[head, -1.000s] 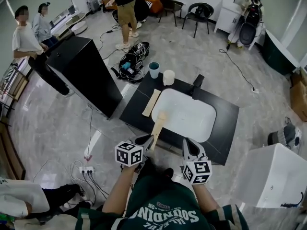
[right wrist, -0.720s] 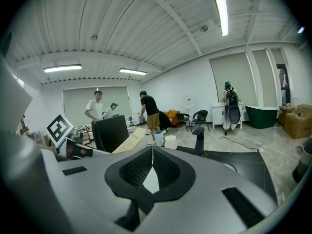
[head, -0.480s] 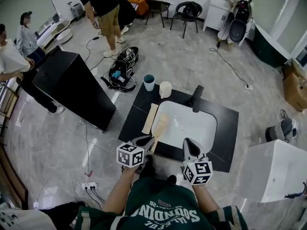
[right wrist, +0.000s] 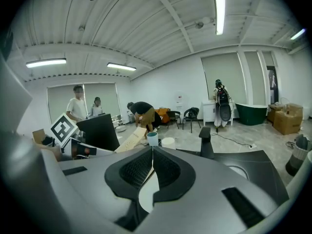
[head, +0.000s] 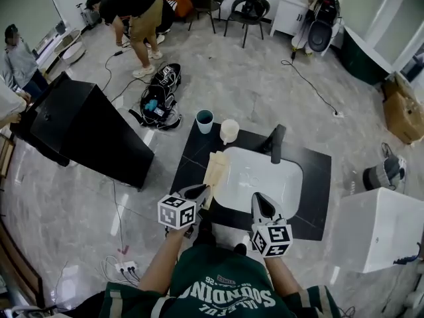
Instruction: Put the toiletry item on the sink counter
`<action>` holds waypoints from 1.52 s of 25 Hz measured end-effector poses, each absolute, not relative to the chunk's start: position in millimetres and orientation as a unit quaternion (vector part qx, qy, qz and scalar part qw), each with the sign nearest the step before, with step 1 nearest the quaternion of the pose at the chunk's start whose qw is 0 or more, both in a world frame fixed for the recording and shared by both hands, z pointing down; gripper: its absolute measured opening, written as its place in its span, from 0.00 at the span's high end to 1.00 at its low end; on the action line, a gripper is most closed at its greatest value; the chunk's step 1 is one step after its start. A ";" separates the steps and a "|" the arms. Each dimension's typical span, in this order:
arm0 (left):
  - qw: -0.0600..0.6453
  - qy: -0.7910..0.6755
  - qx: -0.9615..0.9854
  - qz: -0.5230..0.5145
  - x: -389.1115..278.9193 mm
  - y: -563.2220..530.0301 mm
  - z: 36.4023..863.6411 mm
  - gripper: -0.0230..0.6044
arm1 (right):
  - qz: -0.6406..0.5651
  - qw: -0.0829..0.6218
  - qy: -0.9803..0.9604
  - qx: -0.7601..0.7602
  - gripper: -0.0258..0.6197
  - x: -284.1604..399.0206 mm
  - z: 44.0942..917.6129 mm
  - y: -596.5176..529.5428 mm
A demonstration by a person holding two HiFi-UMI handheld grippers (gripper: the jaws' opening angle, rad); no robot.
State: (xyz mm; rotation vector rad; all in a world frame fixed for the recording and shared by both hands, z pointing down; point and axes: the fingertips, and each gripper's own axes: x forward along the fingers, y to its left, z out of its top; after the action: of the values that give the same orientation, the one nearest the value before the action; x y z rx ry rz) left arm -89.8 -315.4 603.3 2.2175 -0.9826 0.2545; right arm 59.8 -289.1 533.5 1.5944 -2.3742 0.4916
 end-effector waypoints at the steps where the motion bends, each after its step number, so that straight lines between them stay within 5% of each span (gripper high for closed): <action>1: 0.345 -0.377 0.854 0.098 -92.7 -320.3 605.1 0.91 | 0.168 0.120 -0.811 0.548 0.90 57.6 534.6 -293.3; 38: 0.412 -0.427 0.787 0.169 -182.4 -411.4 742.8 0.91 | 0.186 0.127 -0.766 0.602 0.90 39.5 552.6 -354.2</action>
State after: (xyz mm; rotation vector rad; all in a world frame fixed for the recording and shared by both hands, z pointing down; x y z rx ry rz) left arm -182.4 -411.4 742.8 1.9785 -1.0752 0.4239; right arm 39.5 -354.2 552.6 1.7529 -2.2284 0.5410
